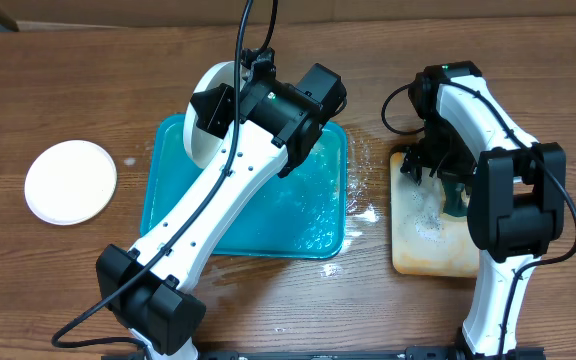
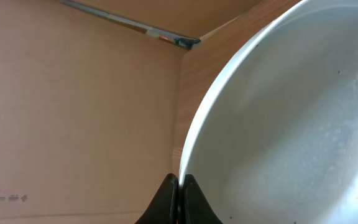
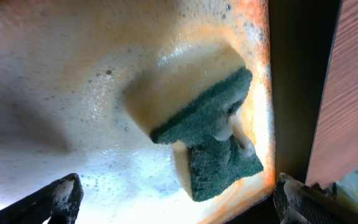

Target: Clean dirty plates on tray and stack at the side

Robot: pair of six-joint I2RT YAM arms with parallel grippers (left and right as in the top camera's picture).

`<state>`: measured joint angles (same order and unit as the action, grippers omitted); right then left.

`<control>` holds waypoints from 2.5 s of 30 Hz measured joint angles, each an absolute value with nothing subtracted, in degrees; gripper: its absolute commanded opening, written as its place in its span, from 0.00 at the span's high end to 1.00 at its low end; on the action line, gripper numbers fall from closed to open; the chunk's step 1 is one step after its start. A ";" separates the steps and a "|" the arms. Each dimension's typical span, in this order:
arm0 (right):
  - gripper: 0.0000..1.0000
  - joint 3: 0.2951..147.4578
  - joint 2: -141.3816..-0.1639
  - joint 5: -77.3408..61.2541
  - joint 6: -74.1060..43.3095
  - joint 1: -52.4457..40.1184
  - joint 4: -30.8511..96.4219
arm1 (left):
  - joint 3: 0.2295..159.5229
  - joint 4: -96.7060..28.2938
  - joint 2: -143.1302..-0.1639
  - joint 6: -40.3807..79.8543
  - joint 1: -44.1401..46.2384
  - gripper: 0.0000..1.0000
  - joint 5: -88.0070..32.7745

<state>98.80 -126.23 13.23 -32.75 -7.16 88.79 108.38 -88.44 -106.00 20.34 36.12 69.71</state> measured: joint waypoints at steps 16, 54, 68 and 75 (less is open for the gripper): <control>0.00 103.98 -95.64 11.07 -28.34 -7.11 78.81 | 108.38 -88.16 -106.00 20.34 36.40 0.96 69.65; 0.00 104.22 -85.23 10.46 -24.97 -7.09 83.00 | 105.71 -76.58 -83.74 22.02 -31.18 0.96 1.91; 0.00 104.22 -85.23 7.66 -21.56 -7.09 88.82 | 74.06 -53.82 -90.39 20.86 -47.81 0.96 -11.40; 0.00 104.22 -85.23 7.44 -20.80 -7.11 91.11 | 72.23 -50.76 -100.60 20.88 -49.91 0.96 -12.01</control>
<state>104.22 -85.23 7.44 -20.80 -7.11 91.11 72.23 -50.76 -100.60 20.88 -49.91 -12.01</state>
